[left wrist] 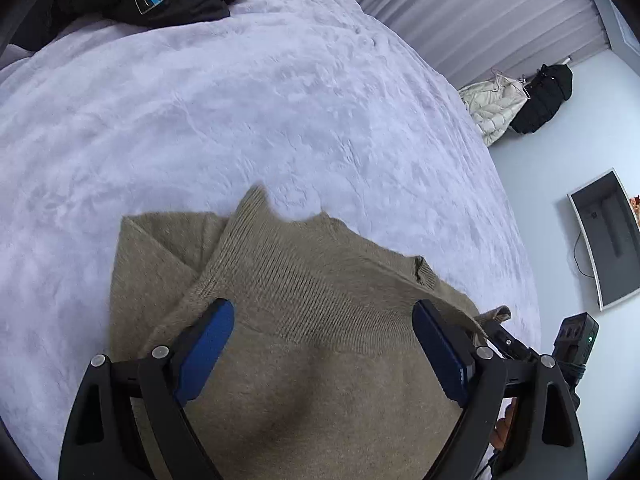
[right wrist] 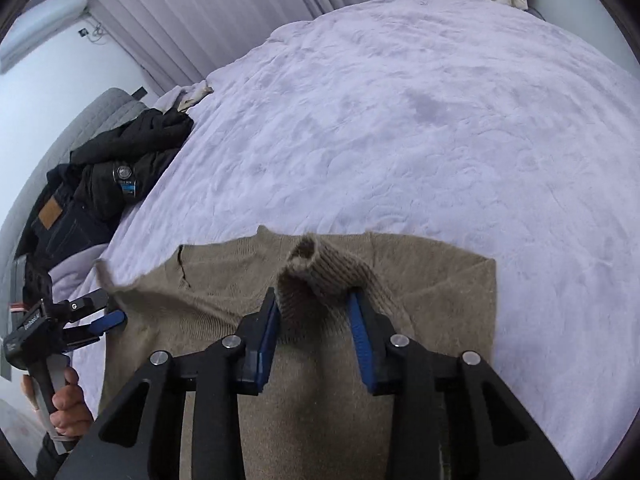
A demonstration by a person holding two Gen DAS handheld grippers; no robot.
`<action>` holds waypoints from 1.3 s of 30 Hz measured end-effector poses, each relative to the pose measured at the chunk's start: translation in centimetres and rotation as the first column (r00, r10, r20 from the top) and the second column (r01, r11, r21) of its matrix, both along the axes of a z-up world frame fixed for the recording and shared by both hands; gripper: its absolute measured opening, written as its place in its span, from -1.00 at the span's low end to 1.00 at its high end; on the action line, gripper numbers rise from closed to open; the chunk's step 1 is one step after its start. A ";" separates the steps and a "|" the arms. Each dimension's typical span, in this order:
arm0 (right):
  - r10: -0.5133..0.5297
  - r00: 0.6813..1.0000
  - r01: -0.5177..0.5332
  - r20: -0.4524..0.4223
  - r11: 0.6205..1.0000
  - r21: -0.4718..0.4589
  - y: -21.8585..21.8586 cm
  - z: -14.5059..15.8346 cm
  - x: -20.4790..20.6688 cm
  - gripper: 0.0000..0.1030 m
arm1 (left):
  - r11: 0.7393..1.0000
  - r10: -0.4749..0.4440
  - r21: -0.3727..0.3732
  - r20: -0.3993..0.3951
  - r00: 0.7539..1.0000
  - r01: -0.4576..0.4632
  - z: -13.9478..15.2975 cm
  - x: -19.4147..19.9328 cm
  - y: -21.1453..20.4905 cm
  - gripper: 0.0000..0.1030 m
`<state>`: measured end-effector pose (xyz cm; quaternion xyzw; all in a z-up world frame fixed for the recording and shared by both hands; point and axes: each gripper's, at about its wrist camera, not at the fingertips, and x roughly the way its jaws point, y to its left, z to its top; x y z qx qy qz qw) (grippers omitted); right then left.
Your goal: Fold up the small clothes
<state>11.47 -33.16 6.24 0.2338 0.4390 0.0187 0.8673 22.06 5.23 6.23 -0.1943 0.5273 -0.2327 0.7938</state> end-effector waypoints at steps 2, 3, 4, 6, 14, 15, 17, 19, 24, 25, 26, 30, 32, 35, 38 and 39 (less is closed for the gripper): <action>0.004 1.000 -0.004 0.015 1.000 0.014 -0.5 0.7 -0.1 -0.18 | 1.000 0.002 0.030 0.027 1.000 -0.003 0.4 -0.3 0.5 0.78; 0.009 1.000 -0.009 0.028 1.000 0.006 -0.6 1.1 -0.5 -0.08 | 0.999 -0.003 0.049 0.039 0.999 0.001 0.5 -0.8 0.8 0.78; 0.014 0.999 -0.013 0.036 1.000 -0.026 -0.4 1.6 -1.1 0.06 | 0.998 -0.010 0.070 0.054 0.998 0.006 0.6 -1.4 1.2 0.77; 0.017 0.999 -0.012 0.046 0.994 -0.113 -0.1 2.3 -2.5 0.10 | 0.993 -0.020 0.121 0.092 0.996 0.009 0.8 -2.7 1.7 0.77; 0.165 0.986 -0.165 -0.015 0.969 -0.186 4.1 1.1 -1.7 0.12 | 0.958 -0.103 0.277 0.081 0.991 0.077 -1.3 -4.0 -3.3 0.78; 0.156 0.987 -0.158 -0.030 0.975 -0.156 3.9 0.5 -1.2 0.12 | 0.948 -0.099 0.308 0.055 0.994 0.078 -2.3 -3.7 -3.6 0.78; 0.079 0.994 -0.088 -0.080 0.989 -0.116 2.2 -0.8 -0.4 0.12 | 0.943 -0.094 0.324 0.025 0.995 0.081 -3.7 -3.2 -3.2 0.77; -0.009 0.993 -0.003 -0.117 0.995 -0.098 -0.8 -2.1 -0.5 0.04 | 0.950 -0.102 0.298 0.033 0.994 0.088 -3.6 -3.5 -2.1 0.77; -0.092 0.992 0.079 -0.089 0.987 -0.139 -4.4 -0.7 -3.2 0.09 | 0.962 -0.073 0.268 0.097 0.993 0.045 -0.2 -4.3 1.2 0.78; -0.084 0.995 0.073 -0.058 0.982 -0.173 -4.5 0.3 -3.8 0.13 | 0.963 -0.070 0.265 0.115 0.991 0.038 0.6 -4.4 1.7 0.78; -0.071 0.997 0.063 -0.038 0.982 -0.177 -4.4 1.0 -4.3 0.16 | 0.963 -0.064 0.270 0.140 0.988 0.025 1.4 -4.4 2.2 0.77; -0.031 1.000 0.031 0.002 0.973 -0.228 -2.1 2.9 -3.7 0.39 | 0.970 -0.029 0.242 0.160 0.987 -0.011 2.5 -3.2 1.5 0.77; 0.015 1.000 -0.012 0.010 0.959 -0.282 0.8 3.1 -2.3 0.41 | 0.964 -0.058 0.265 0.137 0.989 0.020 1.8 -2.7 -0.8 0.78; 0.089 0.996 -0.089 -0.012 0.951 -0.297 4.7 2.2 0.2 0.41 | 0.939 -0.148 0.331 0.135 0.980 0.096 0.2 -2.4 -4.9 0.78; 0.148 0.987 -0.160 -0.070 0.959 -0.232 7.2 0.1 2.4 0.41 | 0.908 -0.147 0.412 0.139 0.979 0.077 -1.5 -1.3 -6.6 0.78; 0.149 0.984 -0.168 -0.097 0.957 -0.235 7.5 -0.7 3.2 0.41 | 0.892 -0.130 0.449 0.143 0.981 0.053 -2.0 -0.8 -6.4 0.78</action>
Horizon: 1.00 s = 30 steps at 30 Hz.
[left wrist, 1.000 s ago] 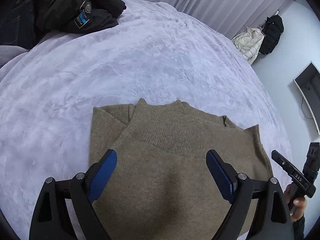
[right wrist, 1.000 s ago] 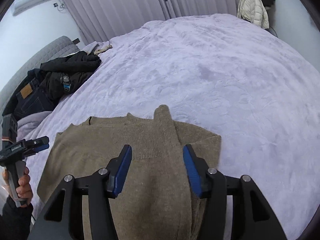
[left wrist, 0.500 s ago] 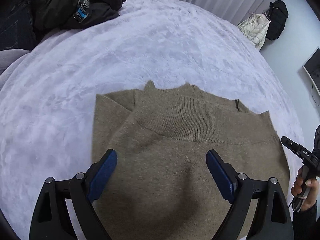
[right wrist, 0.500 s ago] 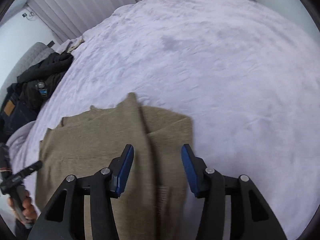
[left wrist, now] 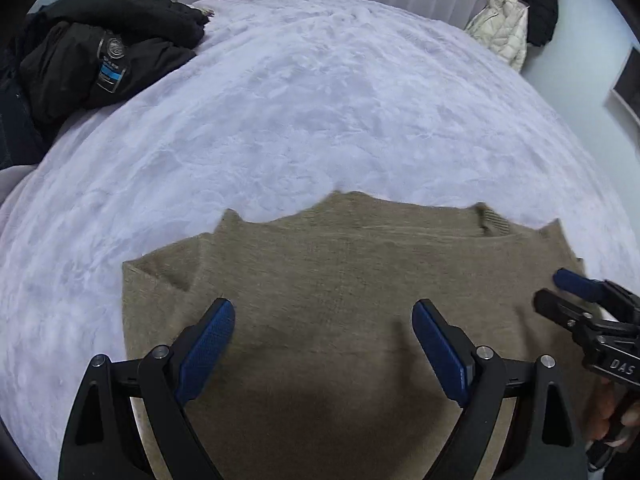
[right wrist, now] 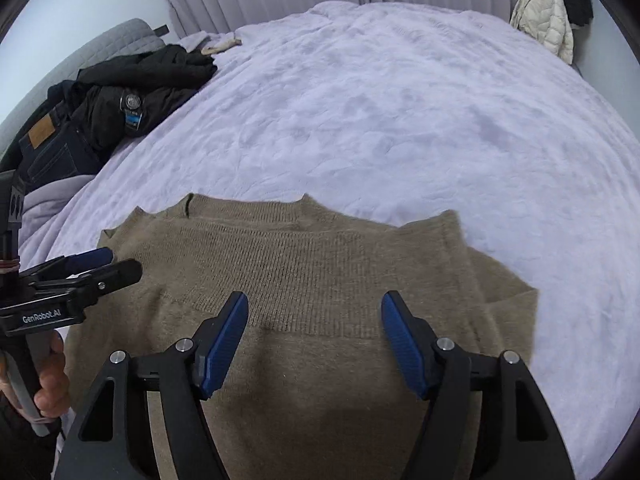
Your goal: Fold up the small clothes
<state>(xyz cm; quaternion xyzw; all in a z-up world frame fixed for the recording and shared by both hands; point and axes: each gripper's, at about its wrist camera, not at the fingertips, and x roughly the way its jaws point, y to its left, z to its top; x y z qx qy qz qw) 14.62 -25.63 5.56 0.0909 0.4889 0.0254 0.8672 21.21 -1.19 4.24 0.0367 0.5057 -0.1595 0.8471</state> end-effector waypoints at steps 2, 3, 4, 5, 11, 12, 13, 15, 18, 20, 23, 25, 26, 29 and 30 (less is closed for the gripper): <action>-0.027 1.000 0.026 -0.016 0.997 -0.068 -0.3 -1.3 0.7 0.41 | 0.999 0.040 0.031 -0.007 0.999 -0.040 -1.1 0.9 1.3 0.78; -0.046 0.999 0.045 -0.014 0.995 -0.093 -0.8 -1.7 0.7 0.40 | 0.998 0.052 0.029 -0.008 0.999 -0.051 -1.5 1.2 2.0 0.78; -0.072 0.997 0.071 -0.009 0.993 -0.091 -1.8 -2.2 0.7 0.40 | 0.994 0.091 0.063 -0.007 0.996 -0.091 -1.8 1.3 2.8 0.78; -0.106 0.994 0.105 -0.006 0.991 -0.088 -3.0 -2.5 0.5 0.40 | 0.993 0.098 0.064 -0.017 0.995 -0.097 -2.4 1.6 3.5 0.78; -0.139 0.990 0.140 0.010 0.989 -0.051 -4.6 -2.8 -0.1 0.40 | 0.991 0.107 0.077 -0.003 0.994 -0.107 -2.1 1.0 3.8 0.78; -0.136 0.991 0.136 0.009 0.988 -0.079 -4.0 -2.4 -0.1 0.40 | 0.989 0.113 0.097 0.012 0.994 -0.114 -1.7 0.7 3.7 0.78; -0.140 0.990 0.140 0.010 0.985 -0.101 -3.6 -1.9 -0.3 0.41 | 0.986 0.120 0.114 0.036 0.992 -0.123 -1.2 0.3 3.5 0.78; -0.154 0.988 0.156 0.029 0.980 -0.122 -2.9 -0.6 -1.3 0.41 | 0.985 0.114 0.119 0.079 0.990 -0.123 0.1 -1.0 3.3 0.78; -0.121 0.990 0.129 0.066 0.984 -0.120 -1.4 1.4 -3.4 0.53 | 0.994 0.088 0.061 0.097 0.991 -0.094 1.9 -3.3 3.1 0.78; -0.063 0.995 0.073 0.079 0.989 -0.132 0.6 2.1 -4.9 0.56 | 0.998 0.056 0.035 0.092 0.994 -0.060 2.4 -4.9 2.4 0.78; 0.006 0.998 0.006 0.067 0.983 -0.183 3.2 1.7 -6.0 0.56 | 0.999 0.020 0.041 0.103 0.995 -0.024 2.4 -7.3 1.2 0.78; 0.022 0.999 -0.012 0.050 0.983 -0.182 3.9 0.9 -6.7 0.56 | 0.998 0.005 0.054 0.106 0.994 -0.011 2.0 -8.5 0.7 0.78; 0.021 0.999 -0.016 0.029 0.985 -0.172 4.0 0.3 -6.9 0.56 | 0.998 0.003 0.064 0.098 0.995 -0.009 1.6 -8.8 0.5 0.78; -0.004 1.000 0.002 -0.015 0.984 -0.177 3.2 -1.5 -7.0 0.55 | 0.995 0.004 0.102 0.052 0.999 -0.010 -0.2 -9.1 0.2 0.78; -0.015 1.000 0.012 -0.015 0.983 -0.183 2.7 -1.8 -7.0 0.55 | 0.993 0.008 0.121 0.039 0.999 -0.012 -0.9 -9.0 0.2 0.78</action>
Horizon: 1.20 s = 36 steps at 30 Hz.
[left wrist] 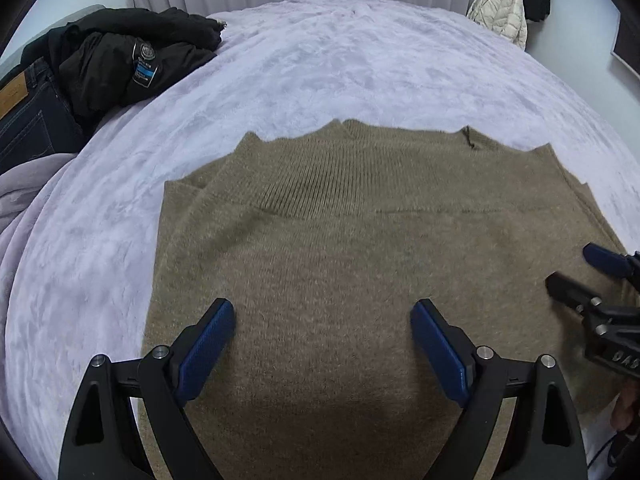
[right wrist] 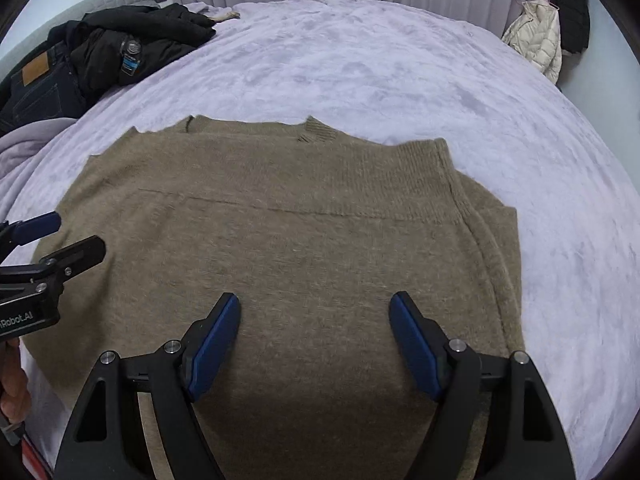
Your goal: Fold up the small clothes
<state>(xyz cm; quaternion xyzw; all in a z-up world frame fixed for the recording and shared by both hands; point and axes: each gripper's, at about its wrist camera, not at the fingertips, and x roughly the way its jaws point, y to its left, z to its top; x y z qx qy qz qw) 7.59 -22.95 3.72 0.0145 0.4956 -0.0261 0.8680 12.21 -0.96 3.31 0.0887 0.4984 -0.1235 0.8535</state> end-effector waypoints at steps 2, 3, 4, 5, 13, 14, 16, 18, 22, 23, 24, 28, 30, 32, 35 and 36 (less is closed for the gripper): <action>-0.014 1.000 0.014 0.012 0.999 0.030 -1.2 0.1 -0.4 0.55 | 1.000 -0.003 -0.005 -0.002 1.000 0.003 -0.6 0.0 0.4 0.81; -0.024 1.000 0.023 0.011 0.999 0.042 -1.6 0.3 -0.7 0.55 | 1.000 0.000 -0.007 -0.001 1.000 0.000 -0.7 0.0 0.7 0.87; -0.030 1.000 0.030 0.009 0.998 0.054 -2.1 0.5 -1.0 0.55 | 1.000 0.014 0.001 -0.002 1.000 -0.014 -0.8 0.1 1.1 0.99; -0.035 0.999 0.035 0.009 0.998 0.062 -2.6 0.7 -1.3 0.55 | 1.000 0.026 0.004 -0.006 1.000 -0.026 -0.9 0.3 1.4 0.99; -0.055 0.998 0.055 0.001 0.998 0.028 -4.4 0.9 -2.9 0.55 | 0.999 0.042 0.012 -0.014 0.999 -0.042 -0.3 -0.4 3.1 0.99; -0.058 0.998 0.058 -0.002 0.998 0.004 -4.1 1.1 -3.0 0.55 | 0.999 0.047 0.020 -0.007 0.999 -0.047 0.0 -0.7 3.2 0.99; -0.071 0.997 0.071 0.007 0.997 -0.011 -3.4 1.9 -3.4 0.56 | 0.999 0.048 0.016 0.015 0.999 -0.048 1.0 -1.7 3.4 0.99; -0.073 0.997 0.073 0.035 0.997 0.007 -2.5 3.2 -4.8 0.56 | 0.998 0.035 -0.044 0.035 0.999 -0.033 2.1 -3.4 3.7 0.99; -0.025 0.994 0.018 0.109 0.998 0.060 1.1 4.3 -7.9 0.56 | 0.988 -0.011 -0.154 0.017 1.000 0.014 2.3 -5.9 2.8 0.99; -0.008 0.993 0.002 0.115 0.998 0.057 2.1 4.0 -8.2 0.56 | 0.990 -0.014 -0.144 0.016 1.000 0.016 1.8 -6.3 2.3 0.99; 0.007 0.994 -0.013 0.110 0.999 0.053 2.8 3.6 -8.3 0.56 | 0.992 -0.015 -0.125 0.007 1.000 0.016 1.2 -6.4 1.8 0.99; 0.036 0.999 -0.037 0.039 0.999 0.016 4.2 0.6 -8.0 0.56 | 0.999 -0.016 -0.048 -0.016 1.000 0.015 -1.5 -6.7 1.6 0.99; 0.018 0.999 -0.016 0.034 0.999 -0.035 3.3 -0.1 -8.3 0.56 | 0.998 -0.008 -0.062 -0.017 1.000 0.007 -1.8 -6.8 3.0 0.99; -0.009 0.999 0.009 0.037 1.000 -0.012 1.6 -0.2 -8.9 0.56 | 0.998 0.001 -0.067 -0.015 1.000 -0.002 -1.8 -7.0 4.2 0.99; -0.037 0.999 0.036 0.039 0.999 0.028 -0.8 0.0 -10.2 0.56 | 0.998 -0.008 -0.059 -0.016 1.000 0.007 -2.0 -7.4 5.5 0.99; -0.039 0.999 0.037 0.037 0.999 0.031 -1.1 0.0 -10.6 0.56 | 0.998 -0.014 -0.055 -0.017 1.000 0.013 -1.8 -7.7 5.8 0.99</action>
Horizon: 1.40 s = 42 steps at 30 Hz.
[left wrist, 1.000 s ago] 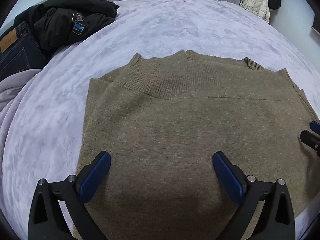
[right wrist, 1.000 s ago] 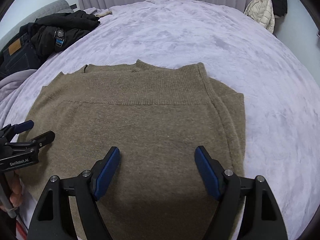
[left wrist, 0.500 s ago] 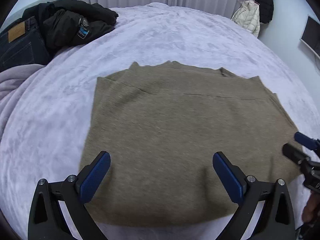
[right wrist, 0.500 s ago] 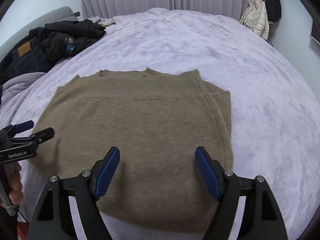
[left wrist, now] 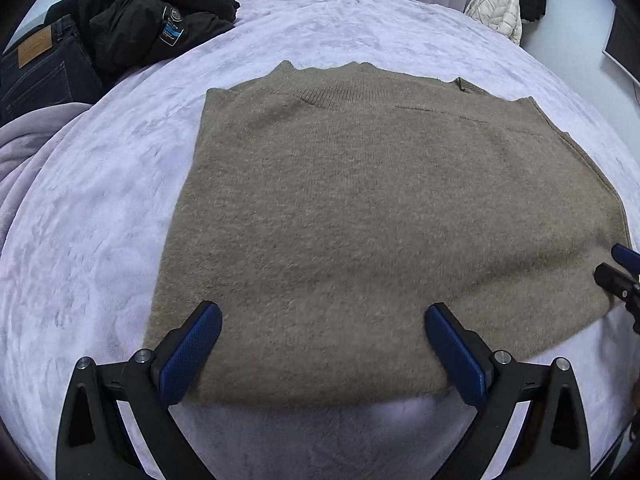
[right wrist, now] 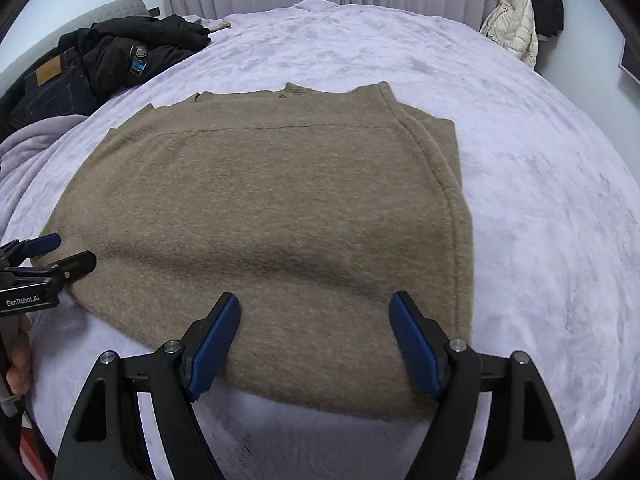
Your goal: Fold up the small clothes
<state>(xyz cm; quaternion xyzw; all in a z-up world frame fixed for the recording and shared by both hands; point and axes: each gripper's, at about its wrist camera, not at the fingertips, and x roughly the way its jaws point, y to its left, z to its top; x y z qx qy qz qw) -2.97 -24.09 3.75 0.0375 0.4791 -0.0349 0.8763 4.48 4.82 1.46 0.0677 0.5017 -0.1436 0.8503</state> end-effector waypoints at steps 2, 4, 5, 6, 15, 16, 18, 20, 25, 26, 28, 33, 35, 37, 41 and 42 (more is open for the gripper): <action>0.001 1.000 -0.001 -0.011 1.000 -0.002 -0.2 0.4 -0.5 0.56 | 1.000 0.000 0.010 0.013 1.000 0.000 0.9 -0.6 0.1 0.99; -0.015 1.000 0.015 0.005 1.000 0.001 -0.1 1.5 -0.8 0.56 | 1.000 -0.011 -0.013 0.047 0.999 0.012 2.5 -0.8 -0.2 0.99; -0.018 1.000 0.018 0.022 1.000 0.008 0.1 2.1 -0.6 0.56 | 0.999 -0.014 -0.028 0.060 0.998 0.015 3.2 -0.6 -0.6 0.99; -0.019 0.999 0.019 0.037 1.000 0.009 0.5 2.6 -0.2 0.56 | 0.999 -0.013 -0.039 0.071 0.997 0.016 3.7 -0.2 -1.2 0.99; 0.050 0.999 -0.048 0.013 0.988 -0.144 4.5 0.3 4.4 0.61 | 1.000 -0.006 0.030 0.021 1.000 0.005 0.4 2.8 -4.7 0.99; 0.054 0.998 -0.051 0.018 0.989 -0.139 4.4 0.3 4.2 0.62 | 1.000 -0.006 0.029 0.026 1.000 0.006 0.5 2.6 -4.6 0.99; 0.059 0.998 -0.057 0.011 0.990 -0.125 3.9 0.2 3.7 0.64 | 0.999 -0.011 0.036 0.026 1.000 0.010 0.4 2.5 -4.4 0.99; 0.059 0.998 -0.058 -0.001 0.992 -0.113 3.3 -0.1 3.3 0.64 | 0.999 -0.012 0.038 0.025 1.000 0.011 0.3 2.3 -4.2 0.99; 0.064 0.998 -0.063 0.005 0.992 -0.109 2.3 -0.6 1.8 0.65 | 0.999 -0.015 0.038 0.021 1.000 0.014 -0.2 1.2 -3.2 0.99; 0.064 0.998 -0.063 0.012 0.993 -0.105 2.1 -0.7 1.4 0.65 | 0.999 -0.017 0.038 0.023 1.000 0.016 -0.3 1.1 -2.9 0.99; 0.066 0.998 -0.063 0.021 0.993 -0.095 1.6 -0.7 0.6 0.65 | 0.999 -0.018 0.032 0.024 1.000 0.017 -0.3 0.7 -2.5 0.99; 0.074 0.997 -0.072 0.023 0.994 -0.087 0.7 -0.4 -1.0 0.65 | 0.999 -0.028 0.046 0.020 0.999 0.027 0.2 -0.6 -1.4 0.99; 0.079 0.997 -0.079 0.004 0.993 -0.085 0.5 0.2 -1.7 0.65 | 0.998 -0.038 0.050 0.032 0.999 0.037 1.2 -1.0 -1.0 0.99; 0.094 0.995 -0.093 0.012 0.993 -0.070 0.1 1.6 -1.9 0.65 | 0.998 -0.051 0.049 0.069 0.996 0.048 2.8 -0.4 -1.0 0.99; 0.093 0.990 -0.083 0.104 0.992 -0.096 -0.1 4.6 1.3 0.67 | 0.999 -0.048 -0.014 0.026 0.999 0.049 4.0 4.3 -2.9 0.99; 0.095 0.991 -0.085 0.096 0.991 -0.102 0.0 4.6 2.9 0.67 | 0.998 -0.052 -0.022 -0.003 0.999 0.051 3.6 5.9 -4.0 0.99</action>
